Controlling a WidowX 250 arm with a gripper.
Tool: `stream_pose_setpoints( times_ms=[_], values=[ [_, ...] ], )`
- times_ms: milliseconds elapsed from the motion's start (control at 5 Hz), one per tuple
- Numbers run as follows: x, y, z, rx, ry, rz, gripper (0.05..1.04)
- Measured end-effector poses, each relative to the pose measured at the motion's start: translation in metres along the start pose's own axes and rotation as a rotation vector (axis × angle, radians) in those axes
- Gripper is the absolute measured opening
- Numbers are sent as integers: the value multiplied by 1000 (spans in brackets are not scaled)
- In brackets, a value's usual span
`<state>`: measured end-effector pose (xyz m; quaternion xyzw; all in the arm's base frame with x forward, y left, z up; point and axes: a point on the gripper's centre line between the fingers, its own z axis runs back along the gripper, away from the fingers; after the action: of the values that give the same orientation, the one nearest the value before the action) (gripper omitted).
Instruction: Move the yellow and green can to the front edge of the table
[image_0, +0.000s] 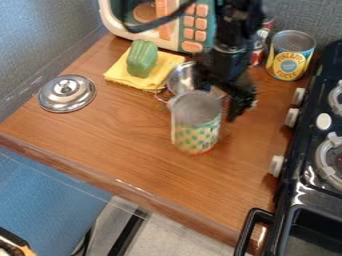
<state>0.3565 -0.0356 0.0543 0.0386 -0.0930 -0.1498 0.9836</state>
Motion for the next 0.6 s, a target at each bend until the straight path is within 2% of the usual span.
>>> stream_pose_setpoints(
  times_ms=[400, 600],
  values=[
    [-50, 14, 14, -17, 20, -28, 1001],
    [-66, 23, 24, -17, 14, -21, 1001]
  ],
)
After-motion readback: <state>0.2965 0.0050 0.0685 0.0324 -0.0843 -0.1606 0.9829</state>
